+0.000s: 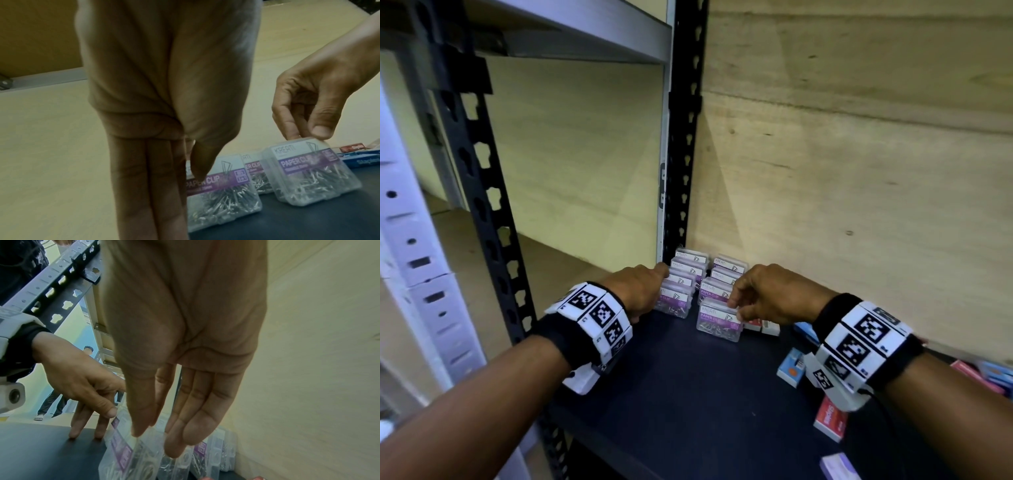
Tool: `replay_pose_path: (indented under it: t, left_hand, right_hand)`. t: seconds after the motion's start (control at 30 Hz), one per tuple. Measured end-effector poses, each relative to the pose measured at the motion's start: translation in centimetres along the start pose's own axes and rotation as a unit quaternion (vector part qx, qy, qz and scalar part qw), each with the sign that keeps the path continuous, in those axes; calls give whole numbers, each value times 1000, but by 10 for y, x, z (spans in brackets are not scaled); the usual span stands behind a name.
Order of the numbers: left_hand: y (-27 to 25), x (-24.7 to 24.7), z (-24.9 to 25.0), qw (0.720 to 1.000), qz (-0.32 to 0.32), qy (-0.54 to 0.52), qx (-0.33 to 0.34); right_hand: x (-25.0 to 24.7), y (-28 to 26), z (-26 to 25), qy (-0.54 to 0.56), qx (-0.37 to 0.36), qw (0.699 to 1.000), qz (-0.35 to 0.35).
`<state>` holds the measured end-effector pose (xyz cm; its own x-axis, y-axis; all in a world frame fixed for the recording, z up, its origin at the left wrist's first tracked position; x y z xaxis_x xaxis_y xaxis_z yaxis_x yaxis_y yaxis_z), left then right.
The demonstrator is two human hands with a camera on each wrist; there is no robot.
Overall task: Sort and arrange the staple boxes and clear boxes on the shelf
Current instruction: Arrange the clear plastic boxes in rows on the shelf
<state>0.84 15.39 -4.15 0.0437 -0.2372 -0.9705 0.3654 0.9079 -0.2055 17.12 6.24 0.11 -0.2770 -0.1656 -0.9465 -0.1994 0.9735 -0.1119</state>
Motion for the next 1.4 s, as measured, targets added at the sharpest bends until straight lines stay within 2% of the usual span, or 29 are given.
replay_pose_path:
  t: [0.13, 0.37, 0.67, 0.87, 1.03, 1.17, 1.27, 1.4]
  left_hand:
    - [-3, -1, 2, 1000, -3, -18, 13]
    - [-5, -4, 0, 998, -24, -56, -1]
    - [-18, -10, 1, 999, -31, -36, 4]
    - [-49, -41, 23, 999, 14, 20, 23]
    - [-78, -51, 82, 990, 46, 102, 88]
    - [-96, -43, 150, 977, 46, 120, 169]
    - [-118, -26, 207, 963, 13, 110, 245]
    - [-157, 5, 273, 937, -71, 88, 330]
  right_hand:
    - [2, 3, 0, -1, 0, 1000, 2]
    - [4, 11, 0, 11, 1, 1000, 10]
    - [2, 13, -2, 3, -11, 1000, 10]
    - [-12, -14, 1, -10, -23, 1000, -1]
    - [-31, -61, 32, -31, 26, 999, -6]
    - [-42, -119, 71, -40, 86, 995, -10]
    - [-49, -168, 102, -35, 136, 990, 1]
    - [-50, -239, 138, -41, 203, 978, -3]
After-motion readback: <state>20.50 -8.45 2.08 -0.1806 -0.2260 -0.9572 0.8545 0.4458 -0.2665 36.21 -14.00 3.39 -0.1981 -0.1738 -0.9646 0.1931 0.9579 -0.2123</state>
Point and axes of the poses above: each hand's wrist, its own y-axis towards the middle knuckle, its own x-axis out of the palm, z = x × y, the point moved 9 cm from there along y, towards the middle knuckle, and after that the axes turned 5 degrees about -x, right-handed, at the moved point
